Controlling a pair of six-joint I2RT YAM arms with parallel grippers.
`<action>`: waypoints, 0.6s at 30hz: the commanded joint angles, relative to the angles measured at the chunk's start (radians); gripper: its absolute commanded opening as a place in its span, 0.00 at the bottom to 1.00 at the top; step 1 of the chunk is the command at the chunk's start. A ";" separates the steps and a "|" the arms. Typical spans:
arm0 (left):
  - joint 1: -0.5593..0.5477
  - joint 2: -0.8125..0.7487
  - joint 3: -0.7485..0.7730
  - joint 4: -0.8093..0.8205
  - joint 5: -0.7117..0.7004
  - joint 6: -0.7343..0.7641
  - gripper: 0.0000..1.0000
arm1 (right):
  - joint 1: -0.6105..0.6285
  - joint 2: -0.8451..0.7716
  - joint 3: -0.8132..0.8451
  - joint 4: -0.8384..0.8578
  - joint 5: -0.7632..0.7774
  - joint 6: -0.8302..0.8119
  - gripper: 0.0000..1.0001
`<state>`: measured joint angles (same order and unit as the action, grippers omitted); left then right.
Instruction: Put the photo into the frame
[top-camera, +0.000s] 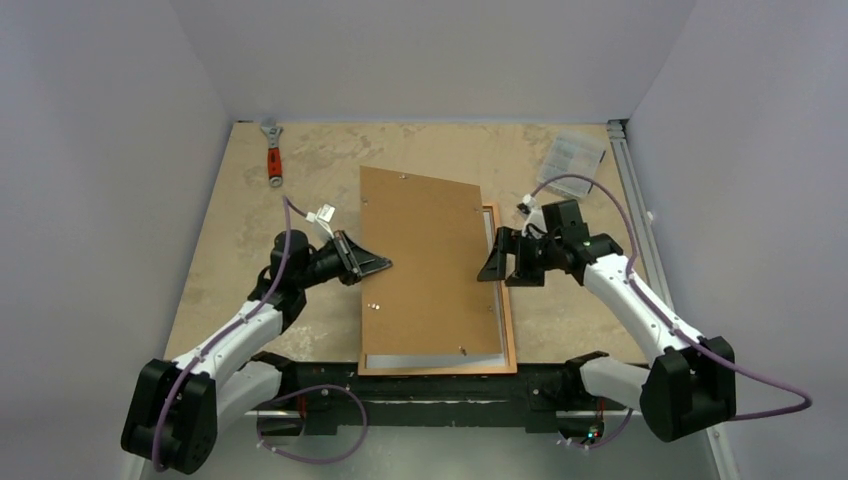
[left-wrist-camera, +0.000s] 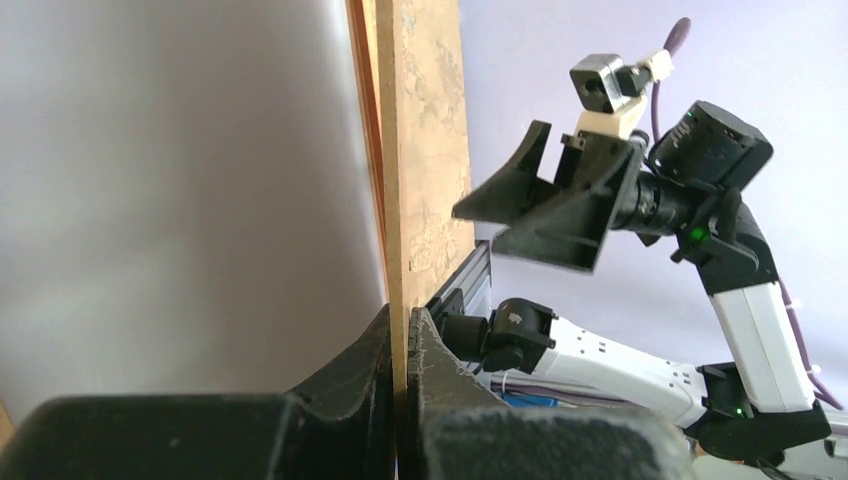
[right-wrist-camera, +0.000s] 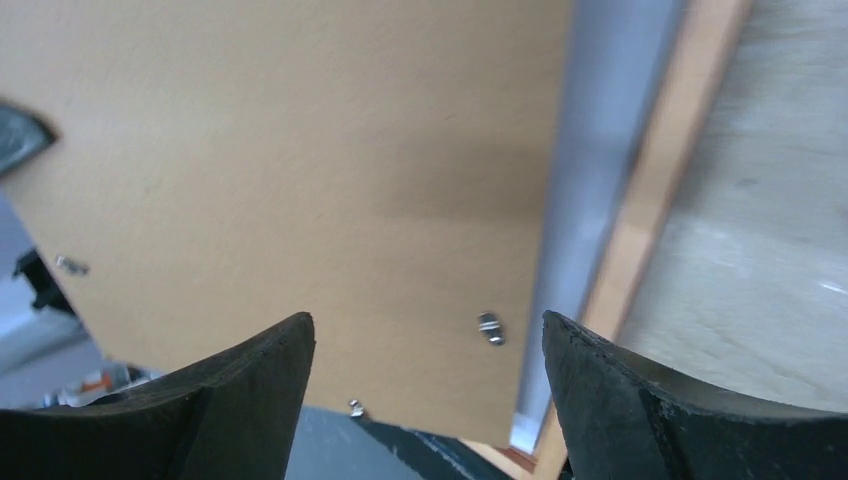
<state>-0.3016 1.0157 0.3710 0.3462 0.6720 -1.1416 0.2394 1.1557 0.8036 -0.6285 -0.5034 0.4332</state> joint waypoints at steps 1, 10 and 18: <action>-0.001 -0.061 0.036 0.011 -0.036 -0.007 0.00 | 0.137 0.007 0.057 0.011 -0.142 -0.027 0.80; -0.001 -0.062 0.048 -0.022 -0.039 -0.002 0.00 | 0.441 0.042 0.073 0.080 -0.166 0.033 0.05; -0.001 -0.058 0.050 -0.033 -0.038 0.002 0.00 | 0.612 0.027 -0.006 0.093 -0.087 0.087 0.00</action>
<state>-0.3016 0.9730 0.3710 0.2413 0.6197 -1.1408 0.7944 1.2011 0.8352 -0.5613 -0.6380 0.4835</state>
